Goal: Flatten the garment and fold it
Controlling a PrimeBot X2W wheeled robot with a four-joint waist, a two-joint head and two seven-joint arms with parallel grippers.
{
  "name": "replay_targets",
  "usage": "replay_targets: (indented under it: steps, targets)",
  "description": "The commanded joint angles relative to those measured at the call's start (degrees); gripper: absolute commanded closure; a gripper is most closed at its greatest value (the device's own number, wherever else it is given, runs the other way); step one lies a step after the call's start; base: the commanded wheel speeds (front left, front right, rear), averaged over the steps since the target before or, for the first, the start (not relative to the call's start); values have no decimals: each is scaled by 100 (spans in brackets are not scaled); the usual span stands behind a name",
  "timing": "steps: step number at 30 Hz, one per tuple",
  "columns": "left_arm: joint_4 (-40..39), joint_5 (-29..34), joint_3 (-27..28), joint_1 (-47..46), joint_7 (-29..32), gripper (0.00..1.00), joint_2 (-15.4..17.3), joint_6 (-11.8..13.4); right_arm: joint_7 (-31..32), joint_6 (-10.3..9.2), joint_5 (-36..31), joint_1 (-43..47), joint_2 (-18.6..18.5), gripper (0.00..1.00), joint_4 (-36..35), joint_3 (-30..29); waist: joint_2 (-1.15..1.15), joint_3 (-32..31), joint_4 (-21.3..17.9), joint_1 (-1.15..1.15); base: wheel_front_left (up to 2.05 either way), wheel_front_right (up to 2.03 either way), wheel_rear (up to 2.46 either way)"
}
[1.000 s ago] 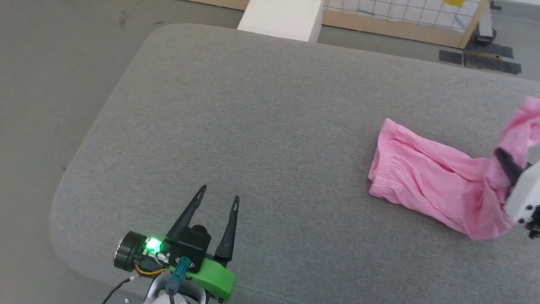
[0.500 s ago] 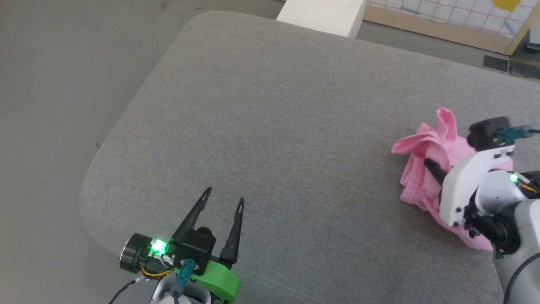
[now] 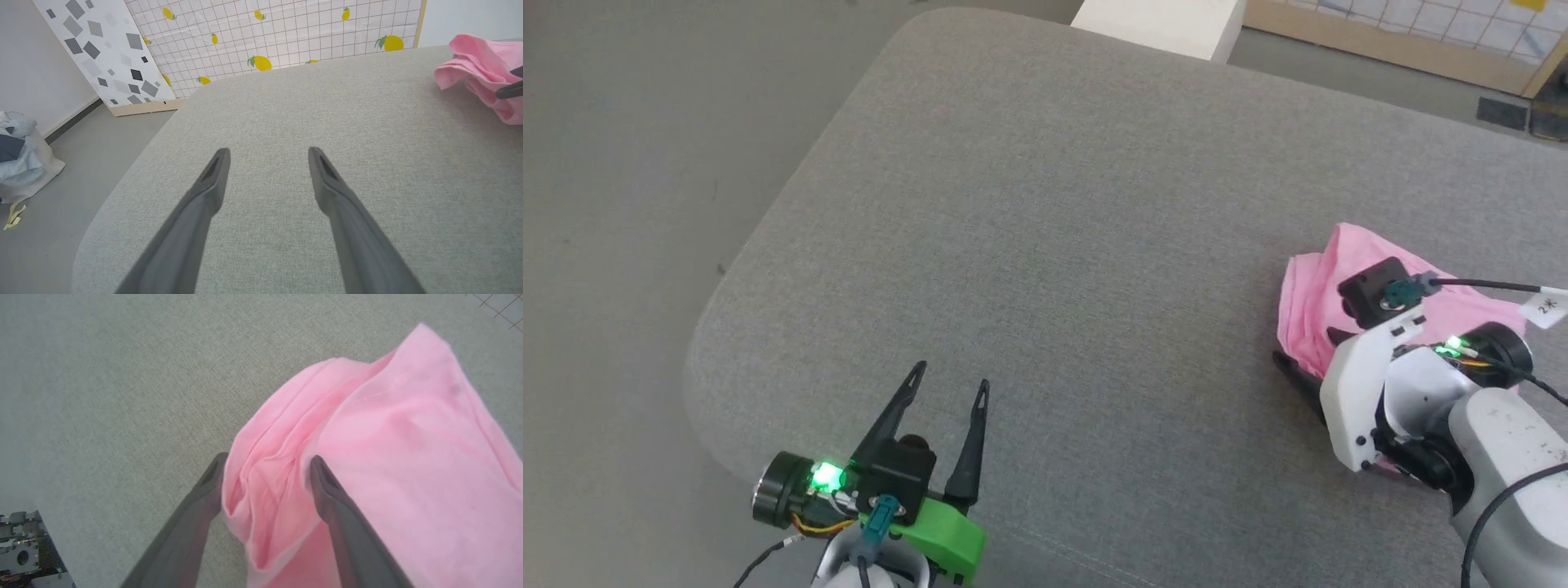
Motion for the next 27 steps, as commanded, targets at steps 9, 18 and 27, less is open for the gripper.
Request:
replay_targets:
  steps: [9,18,27]
  targets:
    - [7,-171,113,-113,-14,0,86,-18,-797,19,699,-564,-701,0,-405,407,0,-449,-610,0,0,0,0]
    - [-135,-336,259,18,43,0,260,43,-2317,19,250,-912,-1717,0,-807,248,0,-648,-1226,0,0,0,0]
    - [-346,-436,376,187,55,0,425,140,-3609,19,-438,365,-1240,0,-801,-1563,0,-700,-1580,0,0,0,0]
